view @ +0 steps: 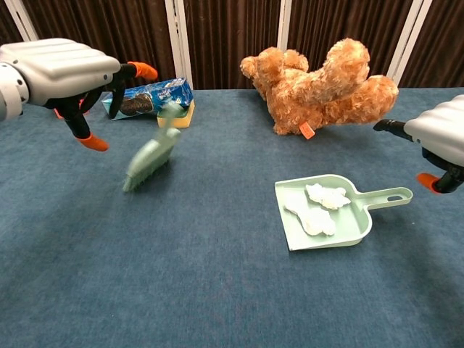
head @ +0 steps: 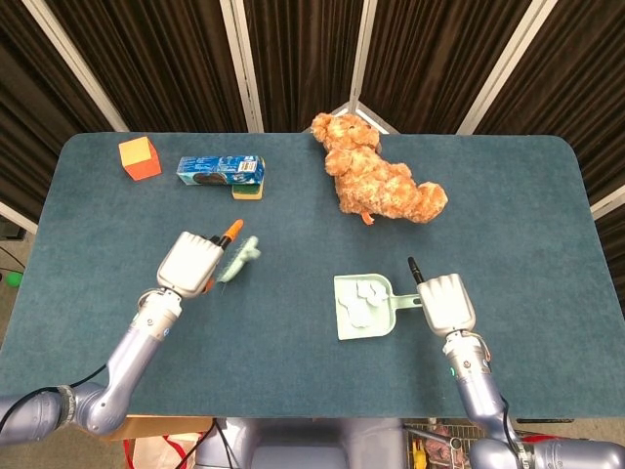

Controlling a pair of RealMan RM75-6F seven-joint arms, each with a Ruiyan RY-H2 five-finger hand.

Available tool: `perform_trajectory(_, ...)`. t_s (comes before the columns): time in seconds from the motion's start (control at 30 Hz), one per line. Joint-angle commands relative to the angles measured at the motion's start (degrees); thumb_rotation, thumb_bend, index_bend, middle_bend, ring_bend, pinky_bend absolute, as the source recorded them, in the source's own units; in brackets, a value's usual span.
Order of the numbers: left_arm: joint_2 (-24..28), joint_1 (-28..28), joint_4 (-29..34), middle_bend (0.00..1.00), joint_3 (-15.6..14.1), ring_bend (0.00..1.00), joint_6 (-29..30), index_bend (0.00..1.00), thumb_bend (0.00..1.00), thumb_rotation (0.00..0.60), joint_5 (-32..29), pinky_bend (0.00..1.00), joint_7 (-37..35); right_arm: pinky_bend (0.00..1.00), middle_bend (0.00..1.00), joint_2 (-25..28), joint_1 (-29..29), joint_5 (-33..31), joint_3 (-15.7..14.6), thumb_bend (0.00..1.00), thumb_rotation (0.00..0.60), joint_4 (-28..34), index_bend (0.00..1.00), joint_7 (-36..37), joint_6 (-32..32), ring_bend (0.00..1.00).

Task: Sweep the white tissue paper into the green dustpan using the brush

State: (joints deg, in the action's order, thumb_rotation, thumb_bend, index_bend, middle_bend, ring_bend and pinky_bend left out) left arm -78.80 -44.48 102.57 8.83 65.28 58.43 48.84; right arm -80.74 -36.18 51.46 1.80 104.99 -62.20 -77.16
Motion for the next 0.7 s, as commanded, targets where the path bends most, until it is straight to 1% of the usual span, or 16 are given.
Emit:
perform_trajectory(0.03,1.03,1.35,2.59,0.32,0.28,0.5,1.9,0.0,0.0,0.6,1.36,0.61,-3.38,0.86,0.84,0.53,0.18,0.46,-0.1,0.45,0.6,0.47,0.0,0.04,-0.3,0.77)
perform_trajectory(0.17,2.8,2.26,5.42,0.19,1.22,0.39,3.34,0.0,0.0,0.6,2.54,0.5,-6.49,0.86,0.84,1.62,0.48,0.7,0.21,0.45,0.6,1.58,0.0,0.36,-0.86,0.77)
perform_trajectory(0.23,4.33,2.88,7.32,0.15,1.26,0.33,3.68,0.0,0.0,0.6,3.01,0.44,-7.89,0.85,0.84,2.44,0.67,1.17,0.32,0.45,0.6,2.23,0.0,0.75,-1.15,0.77)
perform_trajectory(0.3,6.24,4.04,9.83,0.13,0.87,0.28,4.21,0.0,0.0,0.6,3.3,0.39,-9.55,0.82,0.81,3.49,1.09,1.93,0.3,0.45,0.6,2.8,0.0,1.77,-1.4,0.75)
perform_trajectory(0.33,7.18,4.77,11.03,0.12,0.5,0.26,4.53,0.0,0.0,0.6,3.49,0.38,-10.45,0.76,0.78,4.04,1.45,2.22,0.27,0.45,0.6,3.19,0.0,2.66,-1.48,0.71)
perform_trajectory(0.37,8.18,5.65,12.25,0.1,0.01,0.23,4.94,0.0,0.0,0.6,3.83,0.35,-11.52,0.67,0.71,4.67,1.93,2.55,0.22,0.45,0.6,3.61,0.0,3.97,-1.5,0.65)
perform_trajectory(0.4,9.22,6.69,13.41,0.07,-0.6,0.18,5.42,0.0,0.0,0.6,4.41,0.32,-12.87,0.56,0.63,5.29,2.47,3.02,0.1,0.45,0.6,3.97,0.0,5.55,-1.43,0.54)
perform_trajectory(0.43,10.78,8.72,15.12,0.05,-1.77,0.15,6.36,0.0,0.0,0.6,5.3,0.29,-15.69,0.46,0.55,6.32,3.58,3.57,-0.19,0.44,0.6,4.46,0.0,8.4,-1.42,0.46)
perform_trajectory(0.5,12.99,11.68,16.71,0.01,-3.61,0.06,7.64,0.0,0.0,0.6,8.27,0.22,-20.71,0.2,0.3,8.02,5.18,4.95,-0.92,0.37,0.6,4.89,0.0,12.72,-1.08,0.17)
perform_trajectory(0.53,13.91,13.3,17.01,0.0,-4.62,0.02,8.46,0.0,0.0,0.6,10.04,0.18,-23.58,0.14,0.22,8.89,6.02,5.54,-1.31,0.34,0.6,5.01,0.0,14.91,-0.88,0.1)
perform_trajectory(0.57,15.18,15.42,17.05,0.0,-6.29,0.01,9.39,0.0,0.0,0.6,12.57,0.14,-27.08,0.08,0.12,9.97,7.2,6.75,-1.85,0.32,0.6,5.11,0.0,18.14,-0.73,0.03)
perform_trajectory(0.63,16.58,17.93,16.47,0.0,-8.49,0.0,10.68,0.0,0.0,0.6,15.96,0.08,-30.76,0.03,0.02,11.16,8.81,9.04,-2.64,0.31,0.6,4.81,0.0,22.32,-0.97,0.0)
perform_trajectory(0.7,17.84,20.24,15.21,0.0,-10.91,0.0,11.94,0.0,0.0,0.6,19.72,0.04,-33.5,0.0,0.0,12.15,10.49,11.49,-3.51,0.3,0.6,4.37,0.0,26.35,-1.51,0.0)
